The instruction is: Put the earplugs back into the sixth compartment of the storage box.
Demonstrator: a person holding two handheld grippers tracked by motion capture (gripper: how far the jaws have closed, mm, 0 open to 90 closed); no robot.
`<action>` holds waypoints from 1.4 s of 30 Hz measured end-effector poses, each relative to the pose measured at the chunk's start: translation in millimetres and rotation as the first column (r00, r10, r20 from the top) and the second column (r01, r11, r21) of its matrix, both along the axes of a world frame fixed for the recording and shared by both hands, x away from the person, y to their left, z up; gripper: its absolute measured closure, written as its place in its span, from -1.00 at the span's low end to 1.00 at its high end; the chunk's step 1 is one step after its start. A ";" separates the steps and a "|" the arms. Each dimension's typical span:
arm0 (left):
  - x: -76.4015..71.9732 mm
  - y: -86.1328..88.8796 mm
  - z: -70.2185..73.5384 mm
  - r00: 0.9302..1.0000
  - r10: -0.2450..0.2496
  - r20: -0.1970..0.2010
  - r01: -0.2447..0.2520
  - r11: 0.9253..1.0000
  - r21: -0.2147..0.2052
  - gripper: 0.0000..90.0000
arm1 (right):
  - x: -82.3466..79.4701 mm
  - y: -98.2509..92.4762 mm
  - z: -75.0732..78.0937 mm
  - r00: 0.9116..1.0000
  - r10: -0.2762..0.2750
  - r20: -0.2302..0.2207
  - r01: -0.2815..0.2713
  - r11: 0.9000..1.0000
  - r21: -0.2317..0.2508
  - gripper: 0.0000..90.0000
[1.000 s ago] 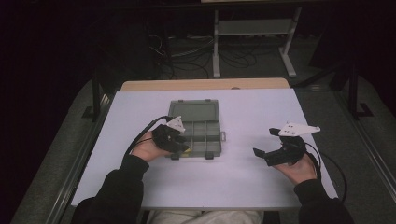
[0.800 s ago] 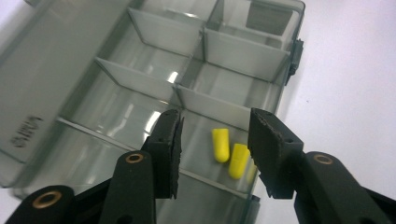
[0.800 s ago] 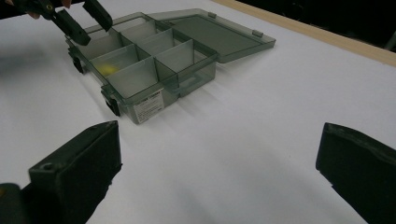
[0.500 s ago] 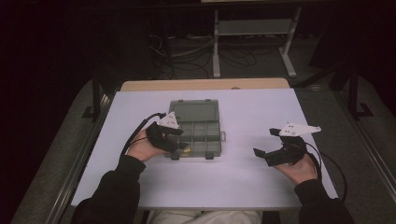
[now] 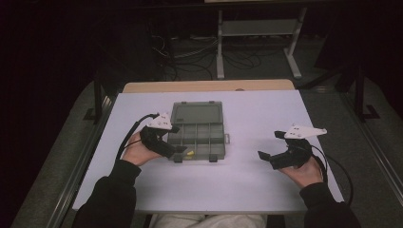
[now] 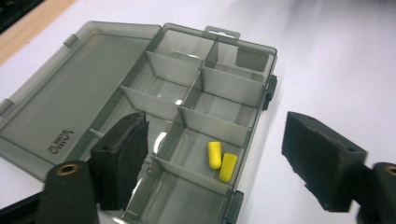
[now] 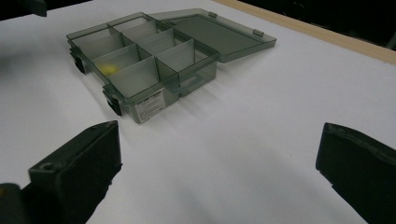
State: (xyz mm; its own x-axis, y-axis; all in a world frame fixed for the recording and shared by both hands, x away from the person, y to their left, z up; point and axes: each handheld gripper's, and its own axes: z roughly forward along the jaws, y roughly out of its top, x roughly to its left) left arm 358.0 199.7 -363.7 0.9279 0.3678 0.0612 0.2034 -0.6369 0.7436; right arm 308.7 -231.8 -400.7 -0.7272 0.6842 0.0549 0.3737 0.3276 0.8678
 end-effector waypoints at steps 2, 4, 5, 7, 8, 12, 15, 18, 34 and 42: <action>-0.2 4.1 2.2 1.000 -0.001 -0.006 0.001 1.000 -0.024 -0.56 | 0.0 0.2 -0.1 1.000 0.001 -0.001 -0.001 1.000 -0.001 -1.00; -0.6 8.3 4.2 1.000 0.004 -0.004 -0.004 0.999 -0.042 -0.61 | 0.0 0.2 -0.2 1.000 0.002 0.000 -0.002 1.000 -0.001 -1.00; -1.2 10.4 5.1 1.000 0.011 -0.004 -0.011 0.999 -0.046 -0.64 | -0.2 0.1 -0.2 1.000 0.000 -0.004 0.000 1.000 -0.001 -1.00; -2.7 14.5 6.2 1.000 0.024 0.000 -0.024 0.998 -0.054 -0.70 | -0.1 -0.3 -0.2 1.000 -0.001 -0.003 0.001 1.000 -0.001 -1.00; -3.4 16.6 6.6 1.000 0.030 0.003 -0.030 0.998 -0.058 -0.74 | -0.1 -0.4 -0.1 1.000 0.000 -0.002 0.000 1.000 0.000 -1.00; -6.2 23.8 8.3 0.998 0.059 0.012 -0.058 0.996 -0.063 -0.85 | -0.3 -0.2 -0.1 1.000 -0.001 -0.002 0.001 1.000 -0.001 -1.00; -7.7 29.0 9.2 0.996 0.085 0.014 -0.083 0.993 -0.081 -0.94 | -0.3 -0.2 -0.2 1.000 -0.001 -0.003 0.001 1.000 -0.002 -1.00; -9.8 34.0 8.9 0.994 0.106 0.020 -0.104 0.990 -0.091 -1.00 | -0.2 -0.2 -0.7 1.000 -0.002 -0.005 0.002 1.000 -0.001 -1.00; -24.9 73.3 1.2 0.978 0.205 0.038 -0.197 0.969 -0.150 -1.00 | 0.0 -0.9 -1.7 1.000 -0.015 -0.003 0.015 1.000 -0.005 -1.00; -30.6 92.8 -2.3 0.963 0.264 0.051 -0.249 0.948 -0.198 -1.00 | -0.4 -2.0 -1.7 1.000 -0.020 -0.001 0.020 1.000 -0.001 -1.00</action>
State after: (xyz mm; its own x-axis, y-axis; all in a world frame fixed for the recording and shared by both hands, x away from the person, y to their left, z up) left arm 327.4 292.5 -366.0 0.7961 0.6042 0.0340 0.2801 -0.4178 0.8643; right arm 308.4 -233.9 -402.4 -0.7130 0.6989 0.0554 0.3814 0.3203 0.8672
